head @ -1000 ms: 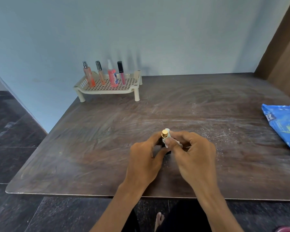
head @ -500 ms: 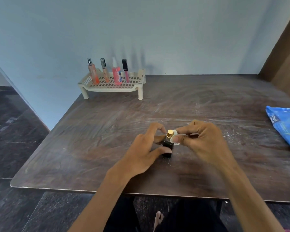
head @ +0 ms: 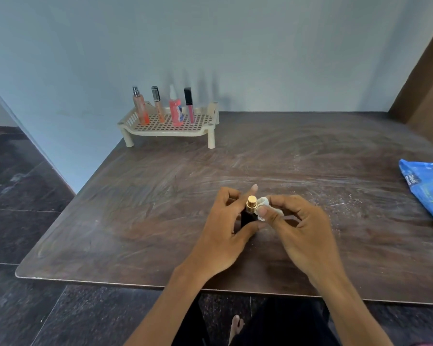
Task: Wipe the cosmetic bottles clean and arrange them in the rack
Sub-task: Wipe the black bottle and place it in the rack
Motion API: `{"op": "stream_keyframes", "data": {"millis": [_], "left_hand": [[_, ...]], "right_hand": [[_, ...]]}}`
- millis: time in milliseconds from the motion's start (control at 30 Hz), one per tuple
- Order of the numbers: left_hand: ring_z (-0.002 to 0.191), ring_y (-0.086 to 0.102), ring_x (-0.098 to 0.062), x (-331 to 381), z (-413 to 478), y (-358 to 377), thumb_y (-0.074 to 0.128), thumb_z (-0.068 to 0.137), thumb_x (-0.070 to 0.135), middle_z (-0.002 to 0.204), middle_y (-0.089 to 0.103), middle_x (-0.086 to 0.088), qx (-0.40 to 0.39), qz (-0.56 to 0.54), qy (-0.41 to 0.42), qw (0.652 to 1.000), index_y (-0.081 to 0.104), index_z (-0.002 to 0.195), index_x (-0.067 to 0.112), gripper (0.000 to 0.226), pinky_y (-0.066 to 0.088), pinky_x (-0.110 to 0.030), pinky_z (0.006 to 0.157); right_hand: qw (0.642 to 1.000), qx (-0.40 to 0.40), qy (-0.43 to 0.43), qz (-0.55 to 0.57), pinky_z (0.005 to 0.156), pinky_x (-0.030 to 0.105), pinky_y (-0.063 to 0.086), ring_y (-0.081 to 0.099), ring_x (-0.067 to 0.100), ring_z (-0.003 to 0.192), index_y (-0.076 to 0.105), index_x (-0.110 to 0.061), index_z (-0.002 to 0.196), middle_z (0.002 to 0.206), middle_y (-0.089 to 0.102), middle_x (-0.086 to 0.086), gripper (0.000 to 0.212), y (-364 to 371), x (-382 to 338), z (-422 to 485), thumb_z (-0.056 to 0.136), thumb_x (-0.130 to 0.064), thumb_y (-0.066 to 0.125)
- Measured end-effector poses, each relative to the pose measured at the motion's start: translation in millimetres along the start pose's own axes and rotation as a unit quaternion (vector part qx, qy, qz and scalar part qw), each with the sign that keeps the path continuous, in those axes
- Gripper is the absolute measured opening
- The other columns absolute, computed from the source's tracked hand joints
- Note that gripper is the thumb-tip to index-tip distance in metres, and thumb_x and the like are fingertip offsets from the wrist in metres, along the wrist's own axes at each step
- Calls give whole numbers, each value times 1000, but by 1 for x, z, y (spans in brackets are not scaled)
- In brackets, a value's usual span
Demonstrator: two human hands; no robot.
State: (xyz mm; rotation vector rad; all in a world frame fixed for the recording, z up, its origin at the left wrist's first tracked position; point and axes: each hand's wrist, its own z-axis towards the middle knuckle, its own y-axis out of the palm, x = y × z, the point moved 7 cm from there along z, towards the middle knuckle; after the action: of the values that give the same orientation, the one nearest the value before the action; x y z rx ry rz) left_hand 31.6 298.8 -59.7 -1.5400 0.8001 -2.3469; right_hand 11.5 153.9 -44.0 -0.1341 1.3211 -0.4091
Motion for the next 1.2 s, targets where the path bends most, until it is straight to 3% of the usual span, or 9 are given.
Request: {"op": "stream_keyframes", "data": {"millis": [100,233,333,433,533,767,933,1100,1200], "left_hand": [[100,53,2,1,0,-7,72,90,27,103,52,11,42,4,10,999,44,148,26,64,42,-9,93],[105,65,2,0,-1,-14,76,87,23,114,70,14,85,-44,16,995,67,124,24,39,54,-22,93],[105,66,4,1,-2,-14,77,86,19,112,70,21,91,-25,17,995,69,121,24,37,53,-18,92],[102,67,6,0,-3,-13,76,86,14,108,71,22,87,-30,20,996,70,121,25,37,54,-19,91],[102,69,3,-4,-3,-11,76,86,12,110,74,13,89,-35,17,995,69,123,25,39,56,-24,91],[114,62,9,-9,4,-13,72,90,17,115,66,27,5,-65,2,998,57,131,38,49,48,-14,99],[124,55,7,-4,1,-3,66,95,17,128,63,23,-53,-84,-10,995,51,139,35,50,46,-18,105],[114,60,-5,2,-2,-3,72,88,31,118,59,16,18,-43,23,999,59,128,39,43,53,-26,98],[101,65,-2,1,-1,-13,74,88,20,107,66,14,55,-23,35,998,67,121,31,35,52,-16,89]], "right_hand": [[1000,11,-7,11,72,8,47,64,-2,89,74,-36,97,94,70,-14,14,-3,0,-6,84,-32,72],[996,40,-76,-34,65,8,48,63,2,87,74,-35,106,91,65,-15,24,-3,-10,-17,85,-23,72],[971,82,-166,-152,64,10,47,60,5,76,74,-23,113,92,63,-8,33,0,-20,-27,83,-9,76],[929,101,-221,-280,52,24,51,60,16,70,76,-14,110,90,63,2,36,7,-30,-33,77,2,78],[915,93,-232,-316,48,30,53,62,21,71,77,-8,103,88,64,5,34,9,-38,-28,73,8,77],[932,-22,-238,-271,57,30,53,58,11,70,76,-13,106,93,61,-3,29,2,-30,-2,83,3,71],[933,18,-230,-275,53,27,54,58,10,69,73,-15,113,93,60,-2,28,-1,-30,-17,87,-8,71],[938,58,-236,-247,60,17,52,56,4,72,74,-14,113,94,61,-2,30,-1,-27,-25,84,-5,73],[961,58,-205,-175,67,12,49,59,4,78,74,-17,115,94,61,-7,35,-2,-21,-26,84,-1,72]]}}
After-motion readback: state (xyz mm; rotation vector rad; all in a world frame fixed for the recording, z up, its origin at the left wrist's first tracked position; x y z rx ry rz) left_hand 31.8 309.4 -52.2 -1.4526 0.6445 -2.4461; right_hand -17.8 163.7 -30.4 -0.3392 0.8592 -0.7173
